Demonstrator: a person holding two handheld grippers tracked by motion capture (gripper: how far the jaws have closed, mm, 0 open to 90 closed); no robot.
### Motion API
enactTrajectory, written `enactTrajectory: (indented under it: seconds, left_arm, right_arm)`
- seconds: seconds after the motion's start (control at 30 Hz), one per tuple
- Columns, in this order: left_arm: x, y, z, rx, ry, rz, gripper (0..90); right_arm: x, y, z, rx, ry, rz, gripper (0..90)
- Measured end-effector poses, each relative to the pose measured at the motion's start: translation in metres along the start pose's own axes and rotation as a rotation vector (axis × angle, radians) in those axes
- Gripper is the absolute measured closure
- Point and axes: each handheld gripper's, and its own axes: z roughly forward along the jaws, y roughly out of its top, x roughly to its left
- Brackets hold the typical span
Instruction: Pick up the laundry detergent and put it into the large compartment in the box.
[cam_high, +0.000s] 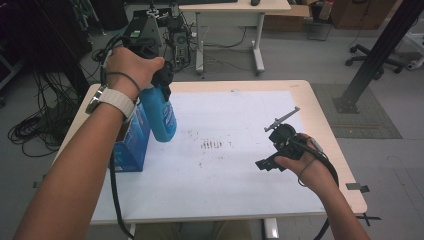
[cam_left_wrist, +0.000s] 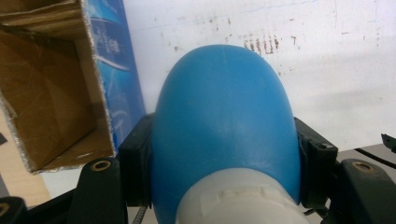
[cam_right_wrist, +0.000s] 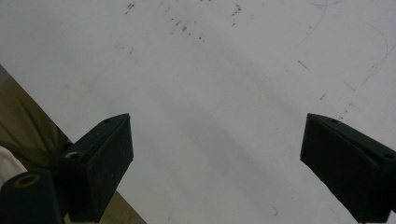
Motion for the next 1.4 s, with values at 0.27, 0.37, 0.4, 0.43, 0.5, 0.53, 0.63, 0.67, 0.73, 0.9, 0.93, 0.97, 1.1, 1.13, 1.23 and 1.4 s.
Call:
enactTrajectory:
  seconds: [0.27,0.37,0.4,0.43,0.5,0.53,0.63,0.67,0.73,0.9,0.93,0.97,1.1,1.13,1.23,1.4]
  left_arm:
    - [0.011,-0.002,-0.018,-0.02,0.008,-0.012,37.5]
    - [0.016,-0.003,-0.026,-0.028,0.006,-0.016,37.5]
    - [0.017,-0.003,-0.028,-0.028,0.007,-0.016,37.5]
    - [0.018,-0.004,-0.03,-0.029,0.01,-0.018,37.5]
    - [0.02,-0.004,-0.033,-0.027,0.022,-0.017,37.5]
    - [0.021,-0.004,-0.035,-0.026,0.031,-0.017,37.5]
    - [0.024,-0.005,-0.037,-0.024,0.033,-0.019,37.5]
    - [0.028,-0.005,-0.039,-0.025,0.027,-0.021,37.5]
    - [0.03,-0.006,-0.04,-0.024,0.025,-0.022,37.5]
    - [0.039,-0.007,-0.048,-0.036,0.032,-0.038,37.5]
    - [0.04,-0.008,-0.049,-0.037,0.042,-0.04,37.5]
    - [0.043,-0.008,-0.051,-0.04,0.06,-0.042,37.5]
    - [0.048,-0.009,-0.053,-0.045,0.059,-0.052,37.5]
    - [0.05,-0.009,-0.054,-0.043,0.054,-0.053,37.5]
    - [0.055,-0.01,-0.057,-0.047,0.046,-0.059,37.5]
    - [0.061,-0.011,-0.062,-0.055,0.05,-0.065,37.5]
  right_arm:
    - [0.001,0.002,0.001,0.001,0.004,-0.001,9.4]
    - [0.0,0.002,0.001,0.0,0.003,-0.001,9.4]
    - [0.0,0.002,0.001,0.0,0.003,-0.001,9.4]
    - [0.0,0.002,0.002,0.001,0.002,-0.002,9.4]
    - [0.0,0.002,0.002,0.003,0.002,-0.001,9.4]
    - [0.0,0.002,0.002,0.004,0.003,0.0,9.4]
    - [0.0,0.003,0.002,0.002,0.005,-0.003,9.4]
    - [0.0,0.003,0.002,0.003,0.004,-0.002,9.4]
    - [0.0,0.003,0.002,0.003,0.003,-0.002,9.4]
    - [-0.001,0.003,0.002,0.006,0.002,-0.002,9.4]
    - [-0.001,0.003,0.002,0.007,0.002,0.0,9.4]
    - [-0.001,0.003,0.002,0.005,0.003,0.0,9.4]
    - [-0.002,0.004,0.003,0.006,0.002,0.0,9.4]
    - [-0.001,0.004,0.003,0.007,0.003,-0.001,9.4]
    - [-0.001,0.005,0.004,0.011,0.004,-0.001,9.4]
    - [-0.001,0.006,0.006,0.014,0.007,-0.004,9.4]
